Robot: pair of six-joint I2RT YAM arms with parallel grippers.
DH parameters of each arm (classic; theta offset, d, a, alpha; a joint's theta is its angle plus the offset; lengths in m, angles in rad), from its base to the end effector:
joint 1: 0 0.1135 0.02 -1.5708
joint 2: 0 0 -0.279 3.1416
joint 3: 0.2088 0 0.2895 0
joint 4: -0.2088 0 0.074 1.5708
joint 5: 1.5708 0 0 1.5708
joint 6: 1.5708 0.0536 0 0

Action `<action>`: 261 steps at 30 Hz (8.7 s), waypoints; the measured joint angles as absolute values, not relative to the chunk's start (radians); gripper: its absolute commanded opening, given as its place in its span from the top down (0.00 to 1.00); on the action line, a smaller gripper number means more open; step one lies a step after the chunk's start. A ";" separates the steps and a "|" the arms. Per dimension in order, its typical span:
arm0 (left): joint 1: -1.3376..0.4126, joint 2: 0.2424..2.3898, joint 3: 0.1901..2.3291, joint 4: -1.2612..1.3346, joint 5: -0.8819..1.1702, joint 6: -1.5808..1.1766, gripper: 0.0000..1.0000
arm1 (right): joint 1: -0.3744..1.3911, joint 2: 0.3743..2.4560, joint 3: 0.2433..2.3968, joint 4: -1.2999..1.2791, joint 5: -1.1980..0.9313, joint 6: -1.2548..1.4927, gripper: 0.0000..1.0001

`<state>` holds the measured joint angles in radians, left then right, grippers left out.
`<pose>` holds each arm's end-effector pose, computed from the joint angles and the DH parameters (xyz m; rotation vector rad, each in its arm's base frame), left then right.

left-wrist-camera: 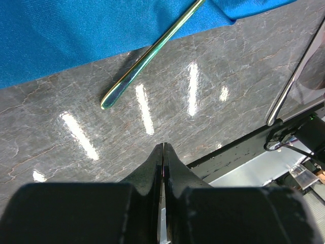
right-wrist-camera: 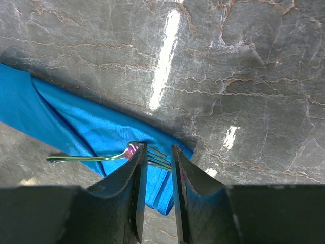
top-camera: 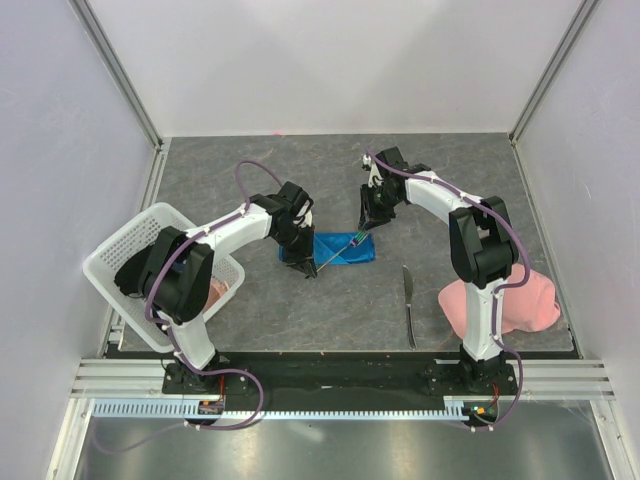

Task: Fold the napkin into a case and place the utensils inside
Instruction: Pick up the fork from the center of the board, then insert the fork into the folded napkin, then pick up the knife from the center of the board, then pass from the right arm to the left

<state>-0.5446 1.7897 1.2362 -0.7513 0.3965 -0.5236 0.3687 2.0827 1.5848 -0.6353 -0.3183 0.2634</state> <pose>0.3190 -0.2174 0.1689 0.1132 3.0277 -0.7300 0.4483 0.1912 0.1611 -0.2436 2.7514 0.6119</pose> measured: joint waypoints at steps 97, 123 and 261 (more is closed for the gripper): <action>-0.259 2.024 1.429 -0.774 0.368 -0.566 0.98 | 0.263 1.703 0.987 0.034 -0.349 0.743 1.00; -0.176 1.988 1.471 -0.879 0.215 -0.522 0.98 | 0.258 1.701 0.953 0.121 -0.336 0.850 1.00; -0.776 1.877 1.290 -0.672 0.620 -0.511 0.44 | 0.496 1.504 0.730 -0.301 -0.372 1.115 1.00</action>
<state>-0.7757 1.8767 1.2900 -0.6724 0.6201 -0.5110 0.4961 1.5040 0.7303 -0.3008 -0.3717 1.1149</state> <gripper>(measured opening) 0.564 0.034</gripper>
